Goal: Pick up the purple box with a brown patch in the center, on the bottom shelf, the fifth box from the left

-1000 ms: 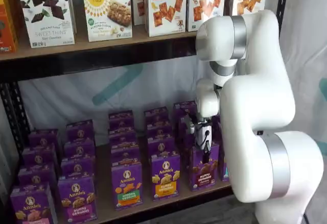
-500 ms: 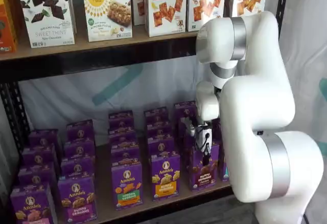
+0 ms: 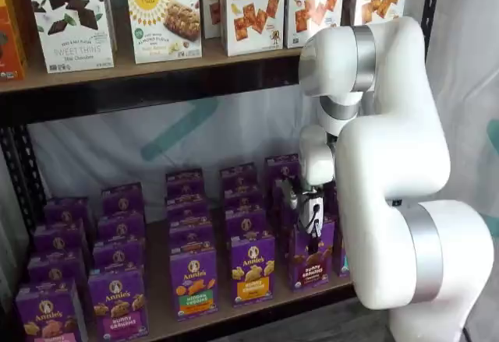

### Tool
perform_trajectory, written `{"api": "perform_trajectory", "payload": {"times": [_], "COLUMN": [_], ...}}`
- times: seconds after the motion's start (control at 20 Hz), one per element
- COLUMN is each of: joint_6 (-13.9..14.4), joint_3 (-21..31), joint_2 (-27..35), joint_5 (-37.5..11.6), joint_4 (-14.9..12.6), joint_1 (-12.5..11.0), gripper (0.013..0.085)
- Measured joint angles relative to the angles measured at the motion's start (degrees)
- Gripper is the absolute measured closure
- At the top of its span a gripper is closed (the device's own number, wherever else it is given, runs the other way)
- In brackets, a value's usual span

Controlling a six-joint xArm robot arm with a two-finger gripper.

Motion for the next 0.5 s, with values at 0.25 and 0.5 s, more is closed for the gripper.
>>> {"api": "perform_trajectory", "payload": {"times": [0.25,0.5], "joint_6": [-0.9,-1.5], "joint_3": [0.5,1.1], "joint_2": [0.0,-0.1], "joint_5": [-0.4,-1.7], "joint_4": [1.2,2.1], "joint_1": [0.3,0.5], "gripper": [0.0370,0.0370]}}
